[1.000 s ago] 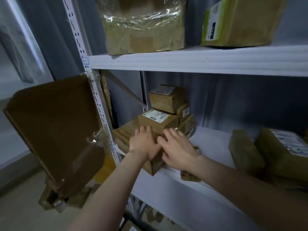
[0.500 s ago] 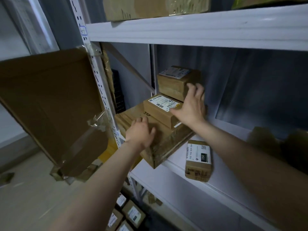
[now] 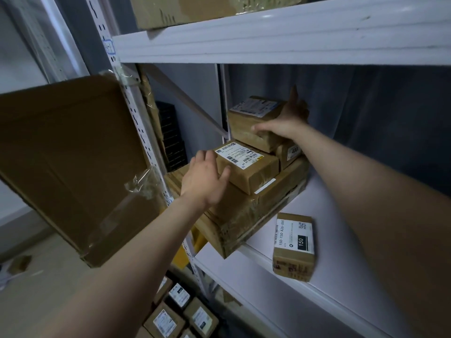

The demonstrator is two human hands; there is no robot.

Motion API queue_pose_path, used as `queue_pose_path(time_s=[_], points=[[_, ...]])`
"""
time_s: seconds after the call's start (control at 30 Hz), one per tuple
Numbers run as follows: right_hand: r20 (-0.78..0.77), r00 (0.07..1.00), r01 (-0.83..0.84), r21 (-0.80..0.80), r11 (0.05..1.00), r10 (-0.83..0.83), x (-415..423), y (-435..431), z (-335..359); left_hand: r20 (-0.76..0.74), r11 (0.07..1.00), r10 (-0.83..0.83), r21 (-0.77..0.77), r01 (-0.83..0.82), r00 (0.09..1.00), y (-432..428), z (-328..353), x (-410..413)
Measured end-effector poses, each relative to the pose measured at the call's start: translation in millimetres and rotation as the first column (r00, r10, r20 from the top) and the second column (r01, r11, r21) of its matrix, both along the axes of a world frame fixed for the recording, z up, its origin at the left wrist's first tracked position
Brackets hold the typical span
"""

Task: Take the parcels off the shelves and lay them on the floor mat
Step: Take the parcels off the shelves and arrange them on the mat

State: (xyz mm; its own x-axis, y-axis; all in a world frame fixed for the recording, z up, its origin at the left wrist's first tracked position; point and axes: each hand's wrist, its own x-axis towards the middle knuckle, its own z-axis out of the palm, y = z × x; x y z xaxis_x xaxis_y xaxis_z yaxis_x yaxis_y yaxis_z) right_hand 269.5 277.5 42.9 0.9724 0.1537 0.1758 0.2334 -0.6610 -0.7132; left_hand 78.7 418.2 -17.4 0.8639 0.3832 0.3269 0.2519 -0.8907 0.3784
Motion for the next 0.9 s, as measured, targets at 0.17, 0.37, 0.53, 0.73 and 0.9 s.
queue_pose_path(time_s=[0.17, 0.37, 0.53, 0.73, 0.9], points=[[-0.06, 0.995, -0.082, -0.043, 0.996, 0.079, 4, -1, -2, -0.001, 0.999, -0.033, 0.005, 0.033, 0.999, -6, 0, 2], [-0.015, 0.993, -0.114, 0.059, 0.992, 0.115, -23, 2, -6, 0.071, 0.987, -0.054, -0.149, 0.064, 0.996, -14, 0, 5], [0.026, 0.988, -0.155, 0.228, 0.961, 0.153, -59, 14, -10, 0.187, 0.925, -0.012, -0.371, 0.082, 0.982, -12, 0, 0], [0.077, 0.961, -0.277, 0.314, 0.908, 0.267, -117, 47, -15, 0.239, 0.767, 0.157, -0.641, 0.034, 0.958, 11, -3, -29], [0.114, 0.922, -0.386, 0.313, 0.868, 0.369, -167, 86, -33, 0.204, 0.586, 0.254, -0.81, 0.018, 0.946, 39, -16, -77]])
